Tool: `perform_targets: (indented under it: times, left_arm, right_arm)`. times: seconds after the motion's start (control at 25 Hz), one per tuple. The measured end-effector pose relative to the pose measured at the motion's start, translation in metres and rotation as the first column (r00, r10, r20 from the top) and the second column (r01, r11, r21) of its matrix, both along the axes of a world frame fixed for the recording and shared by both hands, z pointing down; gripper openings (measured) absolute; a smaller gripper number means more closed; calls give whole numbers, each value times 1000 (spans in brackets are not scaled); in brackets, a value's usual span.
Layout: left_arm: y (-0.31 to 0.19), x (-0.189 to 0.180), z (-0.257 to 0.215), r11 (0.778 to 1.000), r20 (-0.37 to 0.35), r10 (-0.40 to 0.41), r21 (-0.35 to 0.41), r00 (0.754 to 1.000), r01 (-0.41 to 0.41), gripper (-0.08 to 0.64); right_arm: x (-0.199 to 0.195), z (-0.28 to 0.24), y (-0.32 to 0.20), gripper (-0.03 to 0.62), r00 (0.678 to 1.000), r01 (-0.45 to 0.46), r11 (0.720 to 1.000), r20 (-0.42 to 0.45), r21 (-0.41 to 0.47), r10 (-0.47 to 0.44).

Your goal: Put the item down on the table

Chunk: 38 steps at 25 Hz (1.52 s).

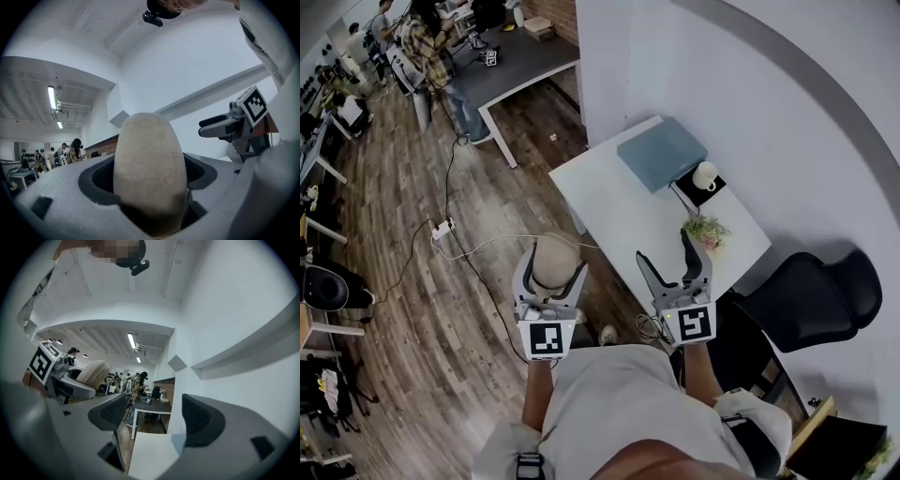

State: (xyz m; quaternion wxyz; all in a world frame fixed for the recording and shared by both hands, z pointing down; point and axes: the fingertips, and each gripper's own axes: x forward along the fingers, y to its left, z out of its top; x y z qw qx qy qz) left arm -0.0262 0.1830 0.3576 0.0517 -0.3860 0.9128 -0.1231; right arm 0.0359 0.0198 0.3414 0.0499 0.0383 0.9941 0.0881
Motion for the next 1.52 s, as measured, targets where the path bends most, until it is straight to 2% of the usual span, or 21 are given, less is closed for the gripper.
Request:
perform_targets:
  times: [0.24,0.68,1.12,1.52]
  left_arm:
    - [-1,-21,4,1000,-8,-15,0,1000,15,401]
    - [-13,-90,2,999,1,38,20,999,-38,400]
    - [-6,-187,-5,990,6,137,18,991,-137,400]
    - [-22,-247,-1,963,12,269,31,963,-269,400]
  right_arm:
    - [-22,0,-2,376,1000,9,1000,6,4,-9]
    - [-83,-2,-9,374,999,-42,999,0,17,42]
    - [-164,-11,5,374,989,-147,988,-3,47,147]
    - [-203,-12,1,374,956,-290,954,-16,73,292]
